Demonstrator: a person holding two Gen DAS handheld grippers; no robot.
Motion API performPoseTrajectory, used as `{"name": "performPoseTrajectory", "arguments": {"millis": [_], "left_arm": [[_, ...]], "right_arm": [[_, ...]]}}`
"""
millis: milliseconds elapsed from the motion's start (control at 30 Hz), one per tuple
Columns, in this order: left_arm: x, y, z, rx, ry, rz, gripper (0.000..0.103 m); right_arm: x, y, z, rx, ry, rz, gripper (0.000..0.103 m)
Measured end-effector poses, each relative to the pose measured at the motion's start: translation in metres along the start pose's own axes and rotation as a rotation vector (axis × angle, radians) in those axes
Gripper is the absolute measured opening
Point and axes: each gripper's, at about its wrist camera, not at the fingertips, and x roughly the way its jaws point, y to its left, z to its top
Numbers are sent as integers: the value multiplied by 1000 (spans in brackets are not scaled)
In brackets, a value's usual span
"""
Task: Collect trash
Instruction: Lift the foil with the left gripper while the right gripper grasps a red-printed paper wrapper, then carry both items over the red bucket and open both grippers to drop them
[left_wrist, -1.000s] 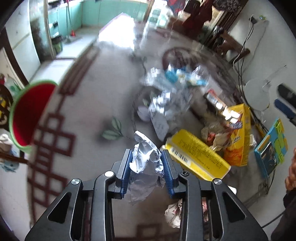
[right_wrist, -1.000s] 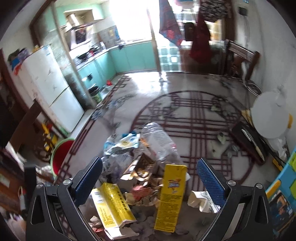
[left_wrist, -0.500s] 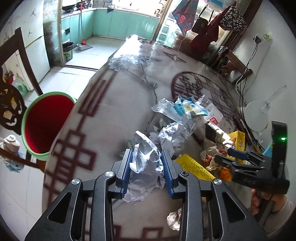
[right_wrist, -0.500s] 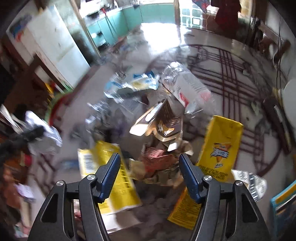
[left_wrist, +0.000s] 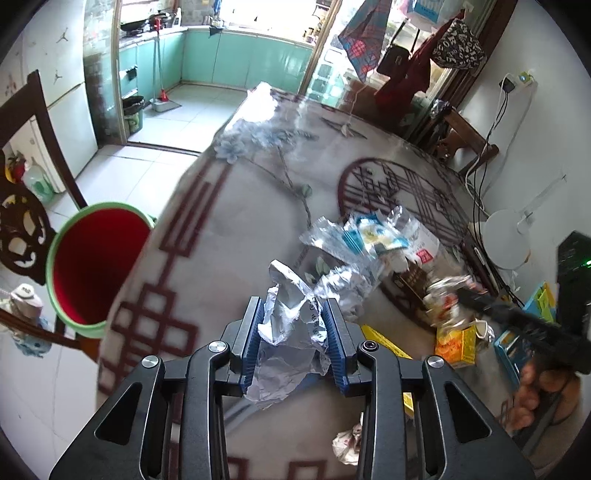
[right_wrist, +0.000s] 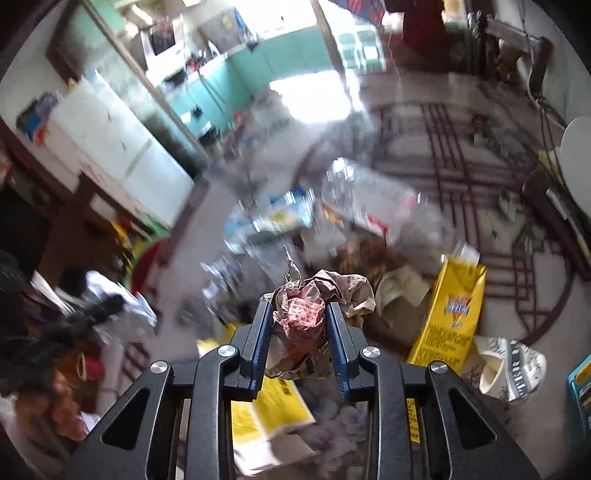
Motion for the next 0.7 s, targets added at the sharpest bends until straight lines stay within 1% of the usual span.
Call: {"name": "performPoseTrajectory", "arguments": {"millis": [100, 200, 333, 533, 633, 700], "left_arm": [[-5, 14, 5, -12, -18, 15, 32], [-5, 31, 8, -31, -16, 12, 32], [-6, 54, 14, -22, -15, 8, 32], [-4, 96, 30, 4, 0, -9, 32], [0, 114, 40, 14, 13, -33, 32], [3, 122, 45, 36, 20, -47, 32]], "right_arm": [[-11, 15, 14, -6, -36, 20, 27], [-12, 34, 19, -35, -52, -8, 27], [-8, 49, 18, -2, -61, 11, 27], [-4, 81, 14, 27, -89, -20, 27], [7, 88, 13, 40, -97, -78, 27], [27, 87, 12, 50, -71, -150, 28]]}}
